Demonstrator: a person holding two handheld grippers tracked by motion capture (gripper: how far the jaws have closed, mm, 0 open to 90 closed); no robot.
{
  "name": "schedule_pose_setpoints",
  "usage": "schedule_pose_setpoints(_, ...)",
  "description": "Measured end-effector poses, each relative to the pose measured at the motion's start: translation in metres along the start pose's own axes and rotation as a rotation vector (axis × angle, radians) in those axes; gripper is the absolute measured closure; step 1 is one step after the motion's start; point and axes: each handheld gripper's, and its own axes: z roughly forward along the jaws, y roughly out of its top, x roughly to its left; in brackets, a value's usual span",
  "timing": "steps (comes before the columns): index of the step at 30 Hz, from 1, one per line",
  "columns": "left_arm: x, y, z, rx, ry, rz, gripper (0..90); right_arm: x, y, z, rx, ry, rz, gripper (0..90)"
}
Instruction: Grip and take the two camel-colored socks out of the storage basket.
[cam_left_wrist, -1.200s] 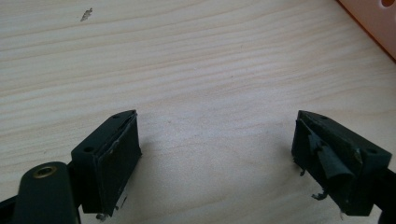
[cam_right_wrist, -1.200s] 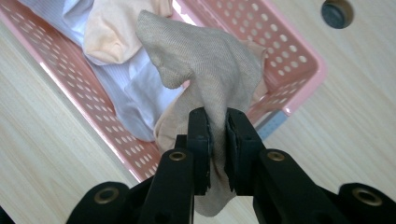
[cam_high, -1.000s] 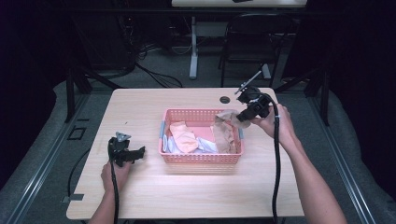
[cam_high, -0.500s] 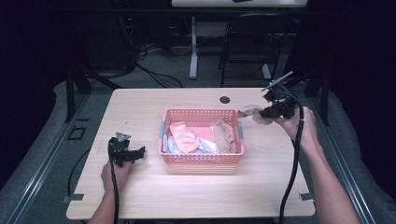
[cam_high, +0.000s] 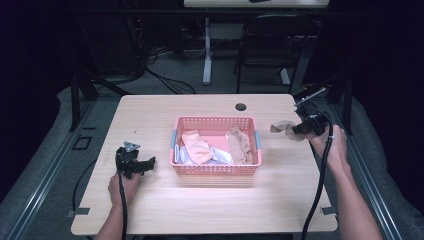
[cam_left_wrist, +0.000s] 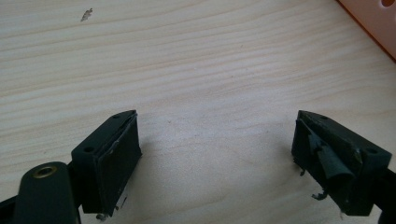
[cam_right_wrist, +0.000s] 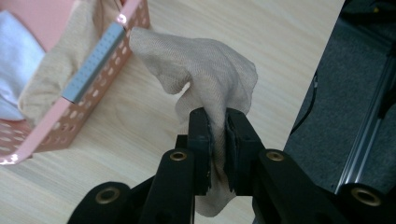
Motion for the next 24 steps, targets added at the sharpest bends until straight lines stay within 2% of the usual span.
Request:
schedule_pose_setpoints(2, 0.000, 0.000, 0.000, 0.000, 0.000, 0.000, 14.9, -0.003, -0.005, 0.007, 0.014, 0.013, 0.010, 81.6)
schedule_pose_setpoints(4, 0.000, 0.000, 0.000, 0.000, 0.000, 0.000, 14.9, -0.004, -0.007, 0.012, 0.027, 0.009, 0.013, 81.6)
schedule_pose_setpoints(6, 0.000, 0.000, 0.000, 0.000, 0.000, 0.000, 15.0, -0.005, -0.012, 0.022, 0.066, 0.007, 0.016, 81.6)
schedule_pose_setpoints(13, 0.000, 0.000, 0.000, 0.000, 0.000, 0.000, 14.9, -0.011, -0.020, 0.040, 0.117, 0.003, 0.033, 81.6)
schedule_pose_setpoints(19, 0.000, 0.000, 0.000, 0.000, 0.000, 0.000, 15.0, -0.017, -0.025, 0.052, 0.154, 0.038, 0.071, 81.5)
schedule_pose_setpoints(22, 0.000, 0.000, 0.000, 0.000, 0.000, 0.000, 14.9, -0.016, -0.028, 0.061, 0.199, 0.035, 0.053, 81.4)
schedule_pose_setpoints(24, 0.000, 0.000, 0.000, 0.000, 0.000, 0.000, 15.0, -0.015, -0.030, 0.064, 0.202, 0.031, 0.057, 81.4)
